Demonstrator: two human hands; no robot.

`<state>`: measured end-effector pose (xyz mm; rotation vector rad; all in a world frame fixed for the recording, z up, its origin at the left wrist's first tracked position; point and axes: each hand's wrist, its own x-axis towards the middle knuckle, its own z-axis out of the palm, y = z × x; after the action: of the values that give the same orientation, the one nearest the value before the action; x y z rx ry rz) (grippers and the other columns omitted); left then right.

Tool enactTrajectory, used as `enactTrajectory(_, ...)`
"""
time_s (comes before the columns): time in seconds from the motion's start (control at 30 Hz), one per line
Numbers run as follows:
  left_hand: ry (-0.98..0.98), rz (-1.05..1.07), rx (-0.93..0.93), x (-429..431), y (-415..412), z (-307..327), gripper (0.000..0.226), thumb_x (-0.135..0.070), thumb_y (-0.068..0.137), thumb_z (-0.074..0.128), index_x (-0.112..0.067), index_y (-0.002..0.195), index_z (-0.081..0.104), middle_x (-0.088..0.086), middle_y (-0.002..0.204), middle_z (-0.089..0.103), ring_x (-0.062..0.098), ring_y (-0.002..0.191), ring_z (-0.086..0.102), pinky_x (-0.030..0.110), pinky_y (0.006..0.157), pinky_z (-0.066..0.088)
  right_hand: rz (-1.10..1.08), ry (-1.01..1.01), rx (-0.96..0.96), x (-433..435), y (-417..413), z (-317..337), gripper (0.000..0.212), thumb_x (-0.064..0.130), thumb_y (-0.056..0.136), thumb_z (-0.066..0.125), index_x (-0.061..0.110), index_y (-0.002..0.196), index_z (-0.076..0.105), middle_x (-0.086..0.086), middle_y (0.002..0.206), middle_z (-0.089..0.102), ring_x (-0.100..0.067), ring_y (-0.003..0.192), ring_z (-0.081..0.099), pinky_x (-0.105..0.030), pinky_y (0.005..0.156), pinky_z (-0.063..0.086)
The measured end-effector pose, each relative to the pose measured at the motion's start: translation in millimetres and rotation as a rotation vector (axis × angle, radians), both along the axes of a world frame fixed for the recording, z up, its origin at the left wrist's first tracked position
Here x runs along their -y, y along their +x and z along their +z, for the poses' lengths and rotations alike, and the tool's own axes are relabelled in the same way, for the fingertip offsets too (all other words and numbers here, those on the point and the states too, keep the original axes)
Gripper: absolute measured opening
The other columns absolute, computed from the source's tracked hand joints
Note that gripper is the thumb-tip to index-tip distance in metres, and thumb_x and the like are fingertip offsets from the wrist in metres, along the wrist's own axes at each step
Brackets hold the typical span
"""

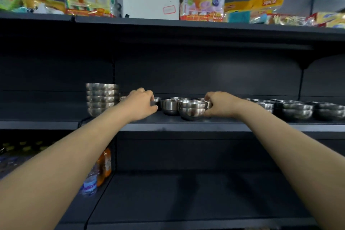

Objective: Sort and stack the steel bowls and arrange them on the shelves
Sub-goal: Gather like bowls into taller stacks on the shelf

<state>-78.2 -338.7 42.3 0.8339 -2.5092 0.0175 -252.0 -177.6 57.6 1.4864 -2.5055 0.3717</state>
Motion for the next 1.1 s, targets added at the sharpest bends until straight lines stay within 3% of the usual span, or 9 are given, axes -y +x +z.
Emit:
enactTrajectory(0.1, -0.017, -0.011, 0.049, 0, -25, -3, 0.041, -0.035, 0.094, 0.051, -0.013, 0.127, 0.047, 0.011, 0.130, 0.044, 0.027, 0.119, 0.042, 0.033, 0.095, 0.040, -0.013, -0.015, 0.033, -7, -20, -2, 0.049, 0.032, 0.086, 0.062, 0.006, 0.125, 0.048, -0.011, 0.120, 0.055, -0.025, 0.105, 0.052, -0.032, 0.085, 0.043)
enactTrajectory(0.23, -0.017, -0.017, 0.109, 17, -56, -10, 0.044, -0.037, 0.093, 0.051, -0.012, 0.129, 0.047, 0.011, 0.130, 0.044, 0.028, 0.120, 0.043, 0.033, 0.096, 0.039, -0.030, -0.035, 0.035, -1, -53, -10, 0.054, 0.025, 0.086, 0.061, 0.008, 0.134, 0.043, -0.010, 0.129, 0.053, -0.025, 0.115, 0.050, -0.025, 0.081, 0.037)
enactTrajectory(0.4, -0.035, -0.036, 0.179, 49, -101, -18, 0.044, -0.039, 0.093, 0.049, -0.012, 0.128, 0.048, 0.010, 0.128, 0.046, 0.027, 0.119, 0.044, 0.034, 0.100, 0.039, -0.043, -0.040, 0.022, 32, -97, -18, 0.052, 0.025, 0.083, 0.064, 0.009, 0.130, 0.047, -0.009, 0.127, 0.057, -0.025, 0.114, 0.053, -0.029, 0.088, 0.043)
enactTrajectory(0.57, -0.044, -0.070, 0.220, 90, -141, -22, 0.044, -0.040, 0.093, 0.049, -0.010, 0.125, 0.049, 0.008, 0.125, 0.046, 0.023, 0.115, 0.045, 0.034, 0.099, 0.040, -0.037, -0.025, 0.019, 70, -141, -22, 0.053, 0.026, 0.082, 0.066, 0.011, 0.130, 0.047, -0.009, 0.127, 0.056, -0.024, 0.115, 0.051, -0.024, 0.079, 0.034)
enactTrajectory(0.67, -0.058, -0.100, 0.259, 109, -157, -23, 0.047, -0.043, 0.093, 0.049, -0.011, 0.127, 0.046, 0.007, 0.129, 0.042, 0.021, 0.114, 0.046, 0.033, 0.099, 0.041, -0.025, -0.016, 0.044, 83, -163, -25, 0.058, 0.032, 0.082, 0.069, 0.014, 0.132, 0.046, -0.005, 0.126, 0.056, -0.022, 0.114, 0.051, -0.025, 0.081, 0.036)
enactTrajectory(0.77, -0.086, -0.106, 0.281, 123, -168, -24, 0.049, -0.046, 0.091, 0.050, -0.010, 0.124, 0.048, 0.008, 0.133, 0.041, 0.023, 0.119, 0.044, 0.034, 0.101, 0.039, 0.000, 0.007, 0.079, 89, -179, -29, 0.063, 0.039, 0.076, 0.074, 0.017, 0.129, 0.048, -0.002, 0.121, 0.059, -0.020, 0.109, 0.055, -0.033, 0.093, 0.045)
enactTrajectory(0.87, -0.113, -0.118, 0.304, 129, -174, -21, 0.054, -0.050, 0.090, 0.050, -0.013, 0.129, 0.046, 0.006, 0.132, 0.041, 0.021, 0.119, 0.043, 0.030, 0.098, 0.039, 0.041, 0.018, 0.129, 92, -191, -31, 0.075, 0.045, 0.070, 0.077, 0.023, 0.134, 0.045, 0.006, 0.126, 0.056, -0.014, 0.113, 0.054, -0.034, 0.101, 0.043)
enactTrajectory(1.1, -0.075, -0.156, 0.357, 136, -178, -13, 0.082, -0.061, 0.079, 0.057, -0.018, 0.144, 0.029, -0.002, 0.137, 0.037, 0.016, 0.122, 0.042, 0.028, 0.100, 0.039, 0.152, -0.017, 0.279, 106, -209, -37, 0.096, 0.059, 0.057, 0.078, 0.022, 0.138, 0.041, 0.009, 0.124, 0.056, -0.008, 0.109, 0.057, -0.030, 0.099, 0.045)
